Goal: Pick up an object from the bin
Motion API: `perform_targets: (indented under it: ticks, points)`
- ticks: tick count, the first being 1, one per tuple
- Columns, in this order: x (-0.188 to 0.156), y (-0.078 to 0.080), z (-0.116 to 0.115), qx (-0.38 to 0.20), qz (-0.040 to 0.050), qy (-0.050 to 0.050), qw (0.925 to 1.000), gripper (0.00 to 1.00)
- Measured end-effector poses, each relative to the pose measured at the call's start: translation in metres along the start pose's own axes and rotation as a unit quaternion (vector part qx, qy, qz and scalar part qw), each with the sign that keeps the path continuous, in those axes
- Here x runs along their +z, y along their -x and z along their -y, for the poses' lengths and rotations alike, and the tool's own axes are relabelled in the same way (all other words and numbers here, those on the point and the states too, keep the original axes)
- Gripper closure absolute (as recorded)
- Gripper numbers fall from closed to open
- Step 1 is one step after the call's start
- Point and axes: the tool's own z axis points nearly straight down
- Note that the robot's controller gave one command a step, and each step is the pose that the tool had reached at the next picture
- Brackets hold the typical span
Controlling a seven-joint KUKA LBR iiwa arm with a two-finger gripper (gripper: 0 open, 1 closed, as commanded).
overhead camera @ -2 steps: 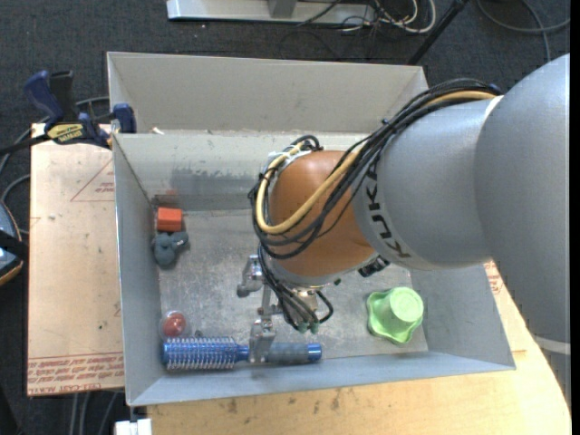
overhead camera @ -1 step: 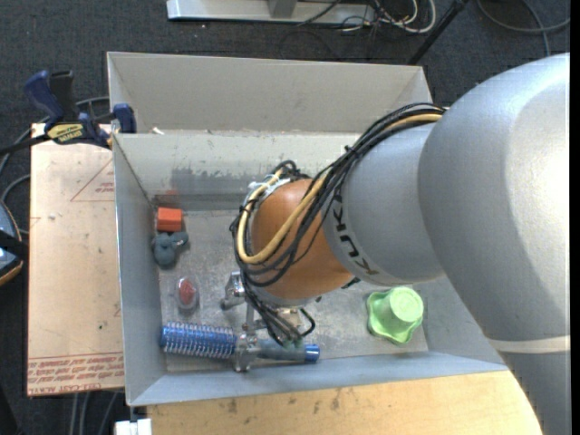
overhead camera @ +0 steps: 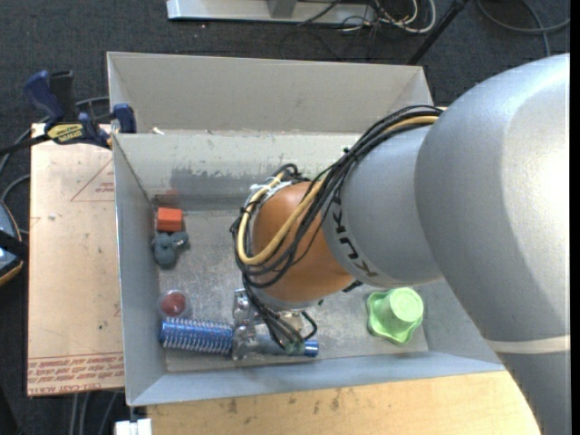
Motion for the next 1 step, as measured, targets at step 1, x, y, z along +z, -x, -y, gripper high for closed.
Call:
perform_targets:
  ticks: [1]
  points:
    - [-0.1985, 0.0018, 0.0119, -0.105, 0.0051, 0.001, 0.9945, 1.00]
